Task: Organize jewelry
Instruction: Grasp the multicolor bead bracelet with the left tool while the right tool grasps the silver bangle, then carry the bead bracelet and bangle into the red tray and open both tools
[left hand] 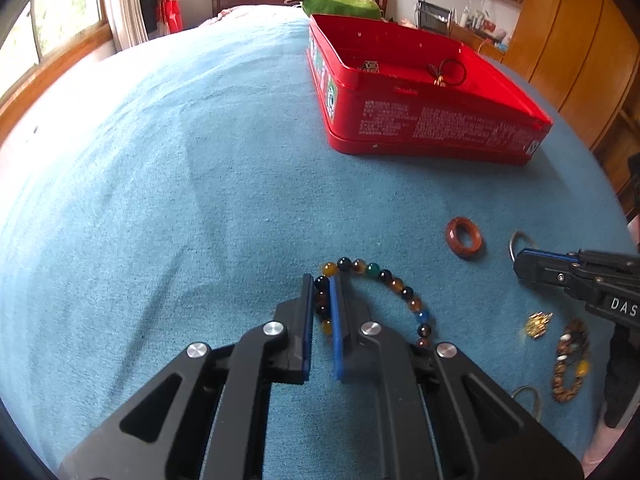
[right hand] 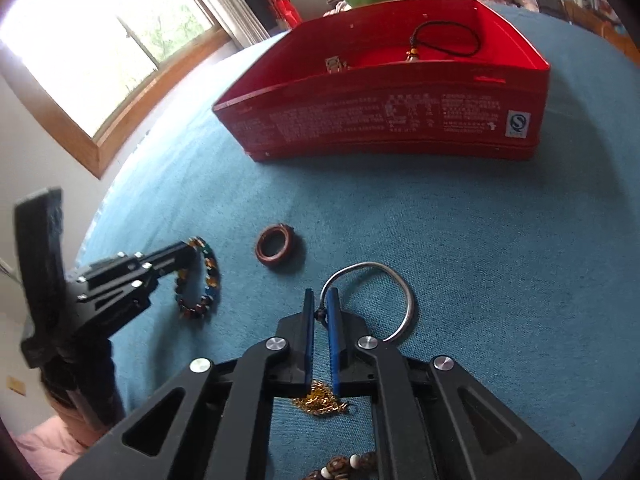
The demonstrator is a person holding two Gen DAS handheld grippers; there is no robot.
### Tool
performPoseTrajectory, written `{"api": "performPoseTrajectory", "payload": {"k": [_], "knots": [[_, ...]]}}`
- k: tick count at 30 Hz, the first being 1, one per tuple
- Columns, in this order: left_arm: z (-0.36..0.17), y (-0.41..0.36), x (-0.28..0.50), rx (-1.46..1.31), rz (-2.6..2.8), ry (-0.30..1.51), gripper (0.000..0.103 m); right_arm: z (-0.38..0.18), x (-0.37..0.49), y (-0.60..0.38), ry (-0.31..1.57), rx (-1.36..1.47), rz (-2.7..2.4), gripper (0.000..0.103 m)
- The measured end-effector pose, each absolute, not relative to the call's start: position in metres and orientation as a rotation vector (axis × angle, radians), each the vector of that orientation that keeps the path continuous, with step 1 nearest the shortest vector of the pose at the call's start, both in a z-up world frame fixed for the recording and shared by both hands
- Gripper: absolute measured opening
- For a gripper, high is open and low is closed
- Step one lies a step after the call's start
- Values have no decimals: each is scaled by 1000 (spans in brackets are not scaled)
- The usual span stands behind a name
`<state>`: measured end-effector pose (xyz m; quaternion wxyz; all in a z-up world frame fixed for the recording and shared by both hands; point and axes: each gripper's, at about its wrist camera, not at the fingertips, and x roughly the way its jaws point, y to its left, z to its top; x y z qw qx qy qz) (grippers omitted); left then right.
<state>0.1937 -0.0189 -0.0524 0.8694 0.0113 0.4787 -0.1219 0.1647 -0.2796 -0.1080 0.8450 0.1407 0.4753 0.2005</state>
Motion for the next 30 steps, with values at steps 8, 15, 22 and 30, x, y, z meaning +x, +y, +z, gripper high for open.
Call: {"api": "performPoseTrajectory", "payload": {"k": [8,15,22,30], "knots": [[-25,-5,186,-55,-309,933,6,-83,165,-311,926,440,450,5],[4,-6,181,-78,-362,887,6,-71,169,-324,899,463,466,5],[31,-14,185,-86,-391,833,6,-53,166,-334,885,454,462,5],[52,-24,195,-79,-407,800,6,-24,167,-341,854,423,452,5]]}}
